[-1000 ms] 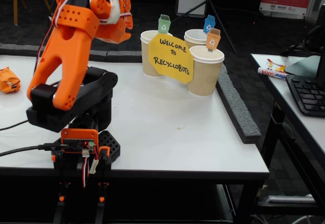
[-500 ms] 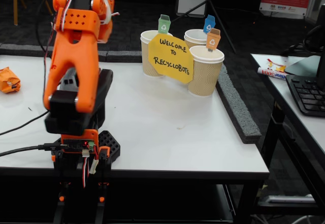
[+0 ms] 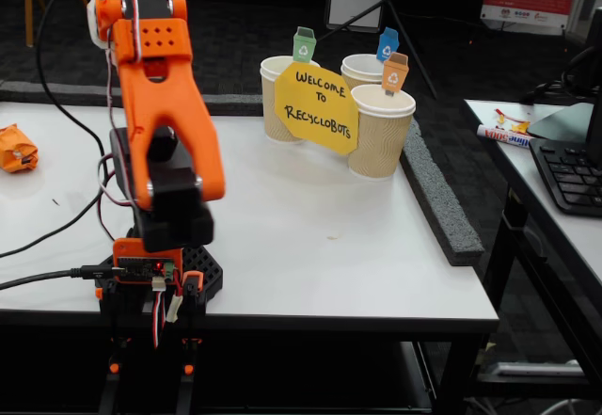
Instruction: Sort rubbish by color.
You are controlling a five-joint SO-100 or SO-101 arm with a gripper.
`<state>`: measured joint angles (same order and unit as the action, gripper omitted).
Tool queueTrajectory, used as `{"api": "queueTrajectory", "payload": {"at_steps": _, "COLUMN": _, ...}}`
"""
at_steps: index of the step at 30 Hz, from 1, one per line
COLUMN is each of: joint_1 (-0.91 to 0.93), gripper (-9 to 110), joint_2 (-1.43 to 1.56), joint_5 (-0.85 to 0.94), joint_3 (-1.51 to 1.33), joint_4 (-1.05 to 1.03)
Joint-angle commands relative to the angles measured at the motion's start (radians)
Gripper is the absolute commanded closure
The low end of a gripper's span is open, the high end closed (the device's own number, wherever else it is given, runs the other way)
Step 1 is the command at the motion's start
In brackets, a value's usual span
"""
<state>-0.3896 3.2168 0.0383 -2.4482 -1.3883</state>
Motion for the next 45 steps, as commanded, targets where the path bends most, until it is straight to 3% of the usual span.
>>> {"api": "queueTrajectory", "payload": {"at_steps": 1, "joint_1": -0.121, "gripper": 101, "joint_2": 0.005, "joint_5": 0.020, "joint_3": 0.025, "joint_4": 0.034}}
{"api": "queueTrajectory", "payload": {"at_steps": 7, "joint_1": -0.261, "gripper": 101, "joint_2": 0.005, "joint_5": 0.020, "joint_3": 0.020, "joint_4": 0.038}}
{"api": "queueTrajectory", "payload": {"at_steps": 28, "joint_1": -0.322, "gripper": 100, "joint_2": -0.015, "joint_5": 0.020, "joint_3": 0.002, "joint_4": 0.049}}
{"api": "queueTrajectory", "payload": {"at_steps": 45, "joint_1": -0.364, "gripper": 98, "joint_2": -0.704, "joint_5": 0.020, "joint_3": 0.123, "joint_4": 0.270}}
